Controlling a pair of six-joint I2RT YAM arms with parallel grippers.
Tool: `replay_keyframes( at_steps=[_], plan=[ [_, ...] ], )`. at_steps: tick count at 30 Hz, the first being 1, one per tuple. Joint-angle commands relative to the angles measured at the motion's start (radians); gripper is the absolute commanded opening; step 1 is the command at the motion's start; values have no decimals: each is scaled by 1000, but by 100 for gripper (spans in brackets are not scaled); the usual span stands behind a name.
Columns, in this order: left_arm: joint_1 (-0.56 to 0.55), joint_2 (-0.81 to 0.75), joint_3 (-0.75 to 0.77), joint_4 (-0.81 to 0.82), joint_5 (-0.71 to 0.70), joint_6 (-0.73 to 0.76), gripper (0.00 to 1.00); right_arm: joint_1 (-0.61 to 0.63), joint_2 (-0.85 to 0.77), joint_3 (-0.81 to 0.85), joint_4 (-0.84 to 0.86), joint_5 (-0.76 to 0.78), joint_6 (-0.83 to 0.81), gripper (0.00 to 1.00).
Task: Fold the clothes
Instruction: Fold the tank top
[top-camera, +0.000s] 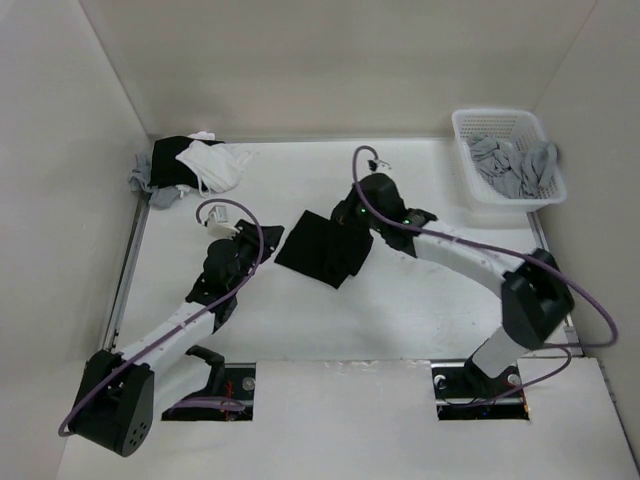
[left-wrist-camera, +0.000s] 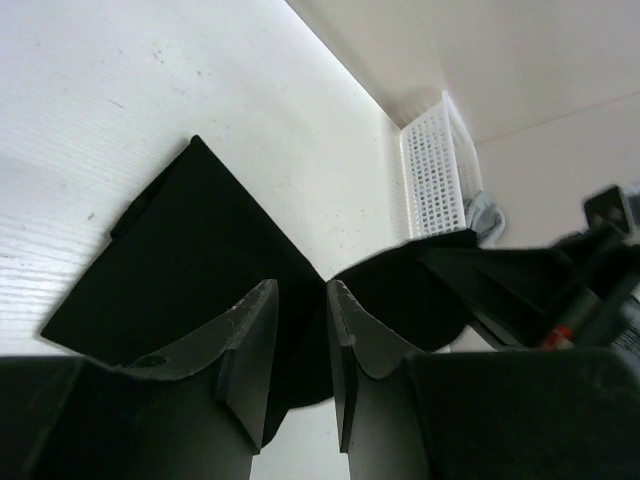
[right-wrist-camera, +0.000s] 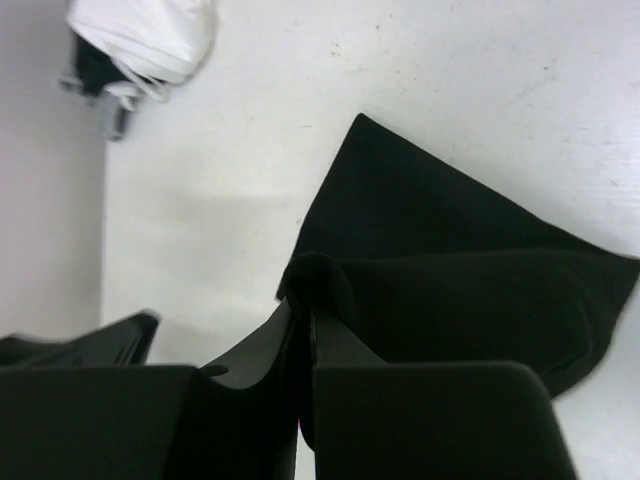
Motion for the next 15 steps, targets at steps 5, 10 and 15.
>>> replay_keyframes(
  at_steps=[5, 10, 15],
  plan=[
    [84, -93, -44, 24, 56, -25, 25, 93, 369, 375, -152, -1, -34, 13],
    [104, -101, -35, 24, 58, -29, 25, 105, 423, 486, -97, -71, 21, 48],
    [35, -29, 15, 34, 39, -20, 26, 81, 225, 318, 42, -99, 12, 58]
  ],
)
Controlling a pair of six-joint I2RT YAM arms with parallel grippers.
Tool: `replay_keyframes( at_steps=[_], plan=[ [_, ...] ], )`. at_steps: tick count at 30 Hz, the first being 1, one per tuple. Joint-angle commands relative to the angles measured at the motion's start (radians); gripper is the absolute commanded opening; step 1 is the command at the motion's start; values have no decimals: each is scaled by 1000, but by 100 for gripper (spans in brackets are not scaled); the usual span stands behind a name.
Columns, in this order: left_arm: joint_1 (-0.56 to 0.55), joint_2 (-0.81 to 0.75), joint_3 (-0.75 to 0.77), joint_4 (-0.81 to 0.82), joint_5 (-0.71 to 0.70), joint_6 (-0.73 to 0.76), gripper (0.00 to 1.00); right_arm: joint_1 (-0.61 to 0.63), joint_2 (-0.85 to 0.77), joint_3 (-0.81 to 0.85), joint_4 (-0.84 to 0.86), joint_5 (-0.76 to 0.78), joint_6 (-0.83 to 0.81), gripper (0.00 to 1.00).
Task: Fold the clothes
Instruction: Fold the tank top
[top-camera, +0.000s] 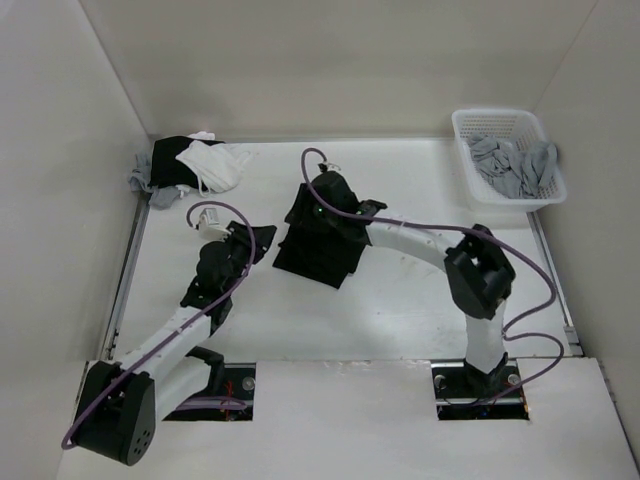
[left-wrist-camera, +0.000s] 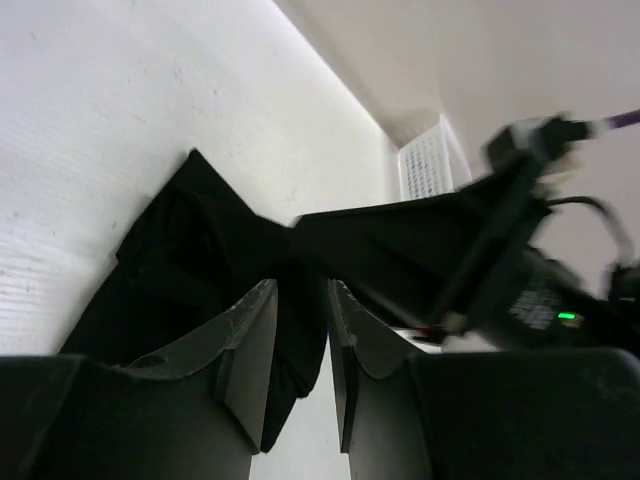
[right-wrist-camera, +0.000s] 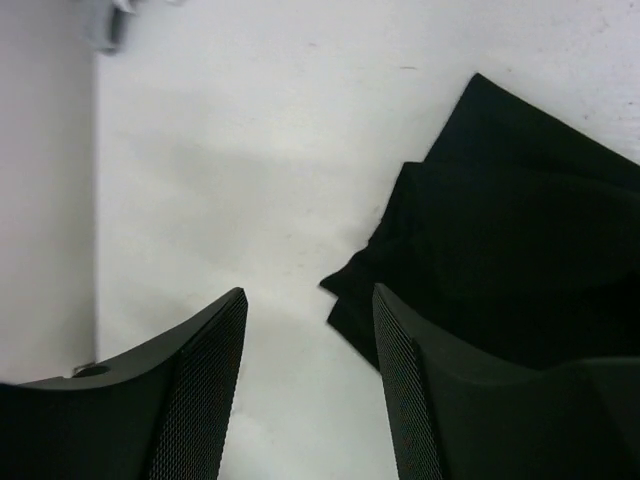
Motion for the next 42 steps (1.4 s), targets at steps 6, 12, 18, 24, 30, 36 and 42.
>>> replay_keyframes(
  at_steps=[6, 12, 18, 24, 30, 36, 42],
  plan=[
    [-204, 220, 159, 64, -73, 77, 27, -124, -308, -367, 215, -39, -32, 17],
    [-278, 419, 245, 122, -121, 106, 27, -156, -213, -338, 162, -131, -121, 13],
    [-269, 565, 236, 188, -193, 74, 26, -148, -117, -272, 123, -155, -141, 12],
    [-186, 631, 150, 196, -190, -15, 26, -121, -11, -195, 128, -166, -133, 11],
    [-168, 598, 82, 190, -185, -26, 25, -119, 78, -114, 117, -166, -124, 10],
    [-154, 565, 36, 191, -170, -27, 26, -127, 155, -13, 128, -164, -110, 10],
    [-148, 518, 7, 193, -161, -32, 26, -197, 251, 151, 192, -186, -17, 11]
  ],
)
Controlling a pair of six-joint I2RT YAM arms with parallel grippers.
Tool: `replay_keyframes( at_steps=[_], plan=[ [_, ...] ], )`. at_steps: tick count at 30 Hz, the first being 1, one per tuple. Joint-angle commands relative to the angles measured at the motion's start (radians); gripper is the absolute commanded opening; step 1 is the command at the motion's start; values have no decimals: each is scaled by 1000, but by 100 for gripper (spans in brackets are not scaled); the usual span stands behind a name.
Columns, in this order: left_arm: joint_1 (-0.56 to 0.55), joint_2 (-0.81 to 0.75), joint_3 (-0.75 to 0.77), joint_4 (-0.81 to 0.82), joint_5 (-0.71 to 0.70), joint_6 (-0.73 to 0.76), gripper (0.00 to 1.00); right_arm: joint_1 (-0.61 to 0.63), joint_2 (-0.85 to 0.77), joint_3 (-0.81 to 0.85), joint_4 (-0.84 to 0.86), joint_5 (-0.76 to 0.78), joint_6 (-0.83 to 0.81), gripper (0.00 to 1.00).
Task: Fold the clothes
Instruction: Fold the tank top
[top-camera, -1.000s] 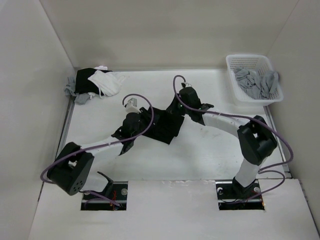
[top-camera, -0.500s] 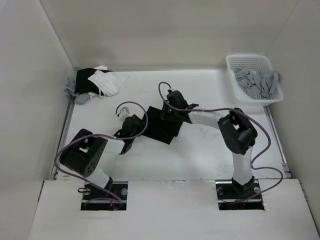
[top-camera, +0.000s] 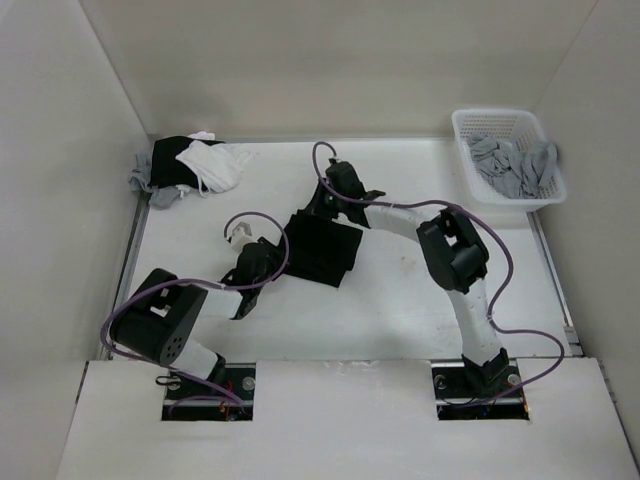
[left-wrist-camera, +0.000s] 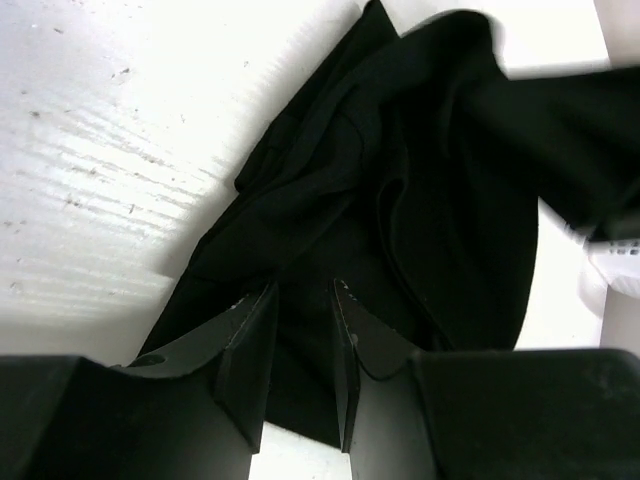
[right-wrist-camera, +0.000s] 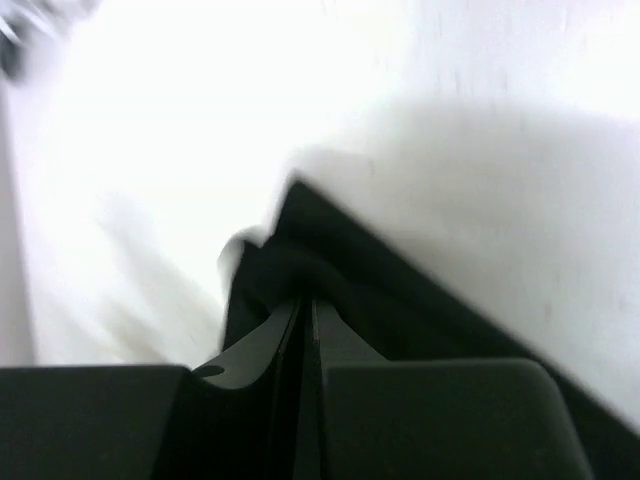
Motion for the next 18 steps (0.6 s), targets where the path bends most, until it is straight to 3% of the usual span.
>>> replay_keyframes(
  at_steps=[1, 5, 9, 13, 18],
  plan=[
    [7, -71, -26, 16, 5, -9, 26, -46, 39, 101, 82, -22, 61, 11],
    [-1, -166, -18, -21, 3, -7, 26, -55, 16, 84, 119, -37, 83, 15],
    [-7, -214, 45, -91, 2, 7, 27, -54, -107, -57, 200, -33, 74, 17],
    [-22, -153, 150, -110, 8, 51, 31, -50, -225, -220, 256, -26, 52, 18],
    [16, -30, 192, -104, -32, 76, 31, -50, -253, -330, 302, -39, 52, 20]
  ],
)
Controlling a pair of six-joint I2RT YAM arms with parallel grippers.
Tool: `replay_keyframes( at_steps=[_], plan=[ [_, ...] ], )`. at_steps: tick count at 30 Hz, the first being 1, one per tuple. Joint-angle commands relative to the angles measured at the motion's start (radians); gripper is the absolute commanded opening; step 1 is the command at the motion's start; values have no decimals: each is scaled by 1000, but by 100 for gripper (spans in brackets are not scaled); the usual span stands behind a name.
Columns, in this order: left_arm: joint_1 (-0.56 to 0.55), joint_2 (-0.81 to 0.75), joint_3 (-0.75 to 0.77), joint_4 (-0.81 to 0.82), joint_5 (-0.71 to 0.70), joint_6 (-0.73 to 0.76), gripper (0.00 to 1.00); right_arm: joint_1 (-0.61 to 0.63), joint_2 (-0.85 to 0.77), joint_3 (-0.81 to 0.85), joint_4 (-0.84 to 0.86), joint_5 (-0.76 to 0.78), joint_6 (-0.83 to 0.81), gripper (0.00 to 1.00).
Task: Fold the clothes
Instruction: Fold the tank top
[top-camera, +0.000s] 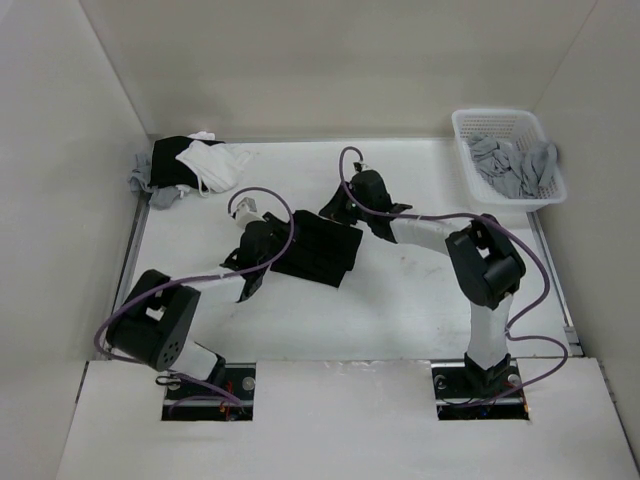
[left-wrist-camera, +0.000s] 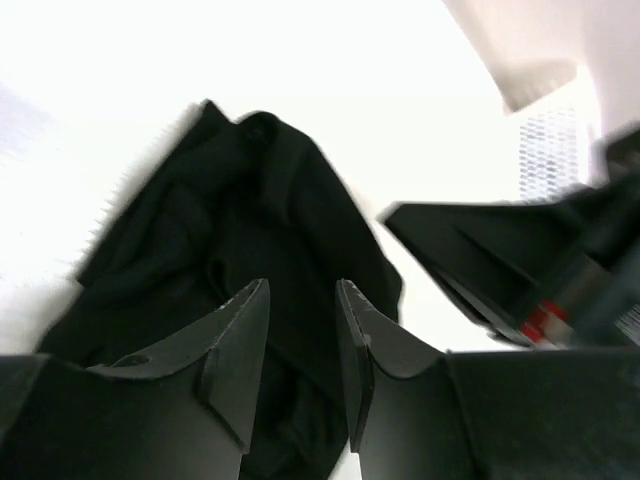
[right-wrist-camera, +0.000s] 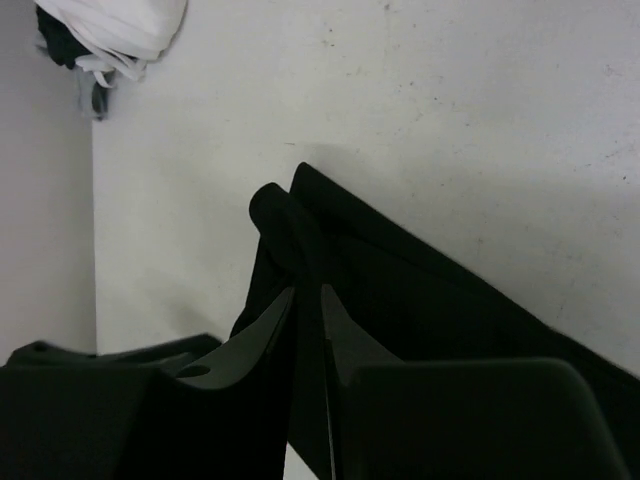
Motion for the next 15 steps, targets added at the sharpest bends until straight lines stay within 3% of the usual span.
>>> replay_keyframes(
  at_steps=[1, 15],
  plan=[
    [31, 70, 30, 13, -25, 29, 31, 5, -25, -34, 107, -18, -6, 20],
    [27, 232, 124, 42, -19, 45, 31, -6, 1, -28, 124, -40, -1, 23]
  ],
)
